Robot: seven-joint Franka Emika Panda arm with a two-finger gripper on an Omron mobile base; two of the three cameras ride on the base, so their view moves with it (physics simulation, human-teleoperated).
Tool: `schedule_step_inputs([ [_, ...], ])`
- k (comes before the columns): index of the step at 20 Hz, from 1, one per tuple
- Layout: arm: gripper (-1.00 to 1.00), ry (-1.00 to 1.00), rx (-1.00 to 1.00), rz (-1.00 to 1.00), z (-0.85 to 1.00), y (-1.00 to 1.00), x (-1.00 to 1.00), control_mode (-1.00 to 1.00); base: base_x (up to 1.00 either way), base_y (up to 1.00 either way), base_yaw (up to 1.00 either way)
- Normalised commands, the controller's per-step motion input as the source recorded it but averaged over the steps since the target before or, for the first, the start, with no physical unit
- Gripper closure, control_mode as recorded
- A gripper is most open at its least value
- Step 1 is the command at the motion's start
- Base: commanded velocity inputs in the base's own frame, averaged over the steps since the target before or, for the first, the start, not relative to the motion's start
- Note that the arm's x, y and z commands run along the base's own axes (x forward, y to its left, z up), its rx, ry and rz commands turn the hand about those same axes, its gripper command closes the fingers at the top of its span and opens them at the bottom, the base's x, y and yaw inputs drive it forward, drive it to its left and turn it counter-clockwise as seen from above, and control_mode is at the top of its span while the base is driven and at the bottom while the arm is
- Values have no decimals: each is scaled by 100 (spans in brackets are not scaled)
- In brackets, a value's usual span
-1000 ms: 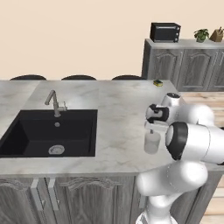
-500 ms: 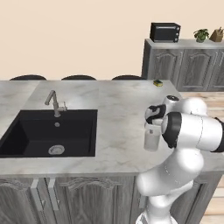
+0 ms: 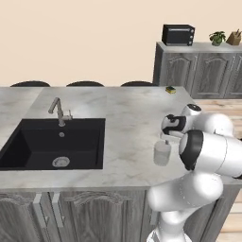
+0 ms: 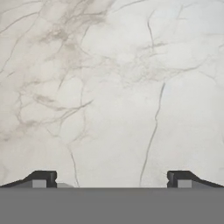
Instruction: Move the glass cup from next to the sink to the open cabinet. Then, move the bowl with the garlic to the fridge to clear the area for faucet cleaning.
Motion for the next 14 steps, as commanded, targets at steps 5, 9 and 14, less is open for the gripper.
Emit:
schedule_step_inputs([
  [5, -100, -20, 0, -1, 26, 0, -4, -100, 0, 0, 0],
  [9, -100, -2, 0, 0, 3, 3, 0, -100, 0, 0, 0],
  [14, -100, 1, -1, 0, 0, 21, 0, -100, 0, 0, 0],
])
